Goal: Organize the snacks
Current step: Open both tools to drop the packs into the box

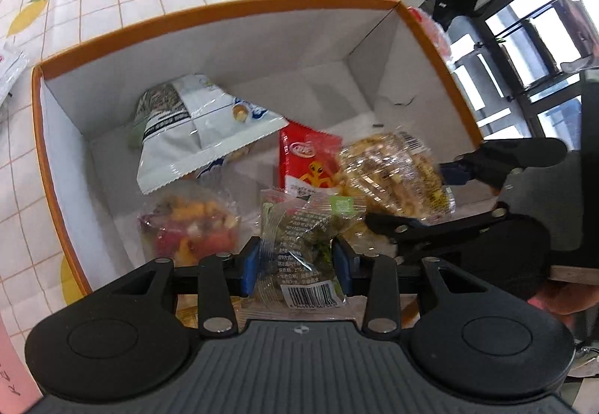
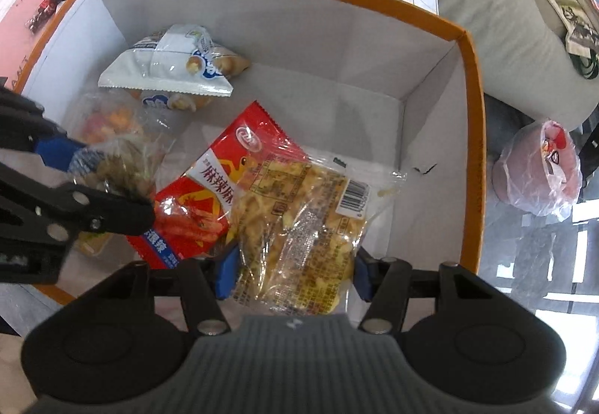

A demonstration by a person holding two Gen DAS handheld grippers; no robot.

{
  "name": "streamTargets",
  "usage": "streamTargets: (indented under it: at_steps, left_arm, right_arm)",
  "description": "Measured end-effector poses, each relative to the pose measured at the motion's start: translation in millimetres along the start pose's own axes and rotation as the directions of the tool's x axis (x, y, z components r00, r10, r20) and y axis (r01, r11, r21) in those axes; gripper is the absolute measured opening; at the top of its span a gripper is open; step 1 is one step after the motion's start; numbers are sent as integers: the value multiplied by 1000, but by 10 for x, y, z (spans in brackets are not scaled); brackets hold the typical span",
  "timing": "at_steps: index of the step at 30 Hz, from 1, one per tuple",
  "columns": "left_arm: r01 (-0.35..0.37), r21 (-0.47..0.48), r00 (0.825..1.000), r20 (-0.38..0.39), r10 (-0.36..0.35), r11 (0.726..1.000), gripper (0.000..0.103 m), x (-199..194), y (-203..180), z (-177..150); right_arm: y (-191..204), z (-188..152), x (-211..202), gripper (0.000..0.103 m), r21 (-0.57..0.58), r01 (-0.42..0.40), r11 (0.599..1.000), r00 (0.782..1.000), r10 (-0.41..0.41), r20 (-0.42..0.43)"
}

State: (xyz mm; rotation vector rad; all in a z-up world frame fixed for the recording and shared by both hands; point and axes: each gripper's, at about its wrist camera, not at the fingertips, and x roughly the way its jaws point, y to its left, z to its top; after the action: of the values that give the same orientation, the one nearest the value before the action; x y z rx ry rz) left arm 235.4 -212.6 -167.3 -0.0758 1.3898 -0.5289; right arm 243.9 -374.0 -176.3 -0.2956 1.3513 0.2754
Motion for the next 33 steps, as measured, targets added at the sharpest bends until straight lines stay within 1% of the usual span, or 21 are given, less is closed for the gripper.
streamTargets:
  at_steps: [3,5,7,8,10,15,16,18,20,25,33]
  left_arm:
    - [6,-6,1000,-9,-6,1000,46,11,19,-15]
    - [-2,1,1000,-9,2,1000,48,12,12,-16]
    - [-14,11,1000,-2,14,1000,57,2,-9,-11]
    - [-18,16,1000,1,18,1000,59,-9,-17,-11]
    - [-26,22,1000,2,26,999,68,-5,-40,6]
    - [-25,29,1000,13,25,999,76,-63,-87,5]
    - [-26,33,1000,17,25,999,77,-84,-104,-1]
    - [-32,44,999,23,31,999,77,-124,-140,-4]
    - [-34,52,999,26,33,998,77,-163,-161,-5]
    - [-33,63,999,43,30,997,78,-274,-207,-17]
    - [-51,93,995,86,43,994,78,-547,-271,-107]
  right_arm:
    - [-12,10,18,58,-4,2,1000,1000,-2,-3]
    - [-3,9,21,58,-4,3,1000,1000,-3,-7]
    - [-5,-2,5,58,-5,2,1000,1000,-2,-8]
    - [-4,-3,6,59,-6,4,1000,1000,-4,-8]
    - [-1,7,6,61,-7,5,1000,1000,-5,-11]
    - [30,19,-13,66,-5,21,1000,1000,-21,-13]
    - [37,21,-18,67,-5,26,1000,1000,-26,-14]
    - [41,22,-41,73,-3,34,999,999,-34,-13]
    - [49,32,-46,77,-1,47,999,999,-47,-9]
    - [67,26,-134,82,5,53,999,999,-53,2]
    - [145,-48,-352,87,1,91,996,995,-91,28]
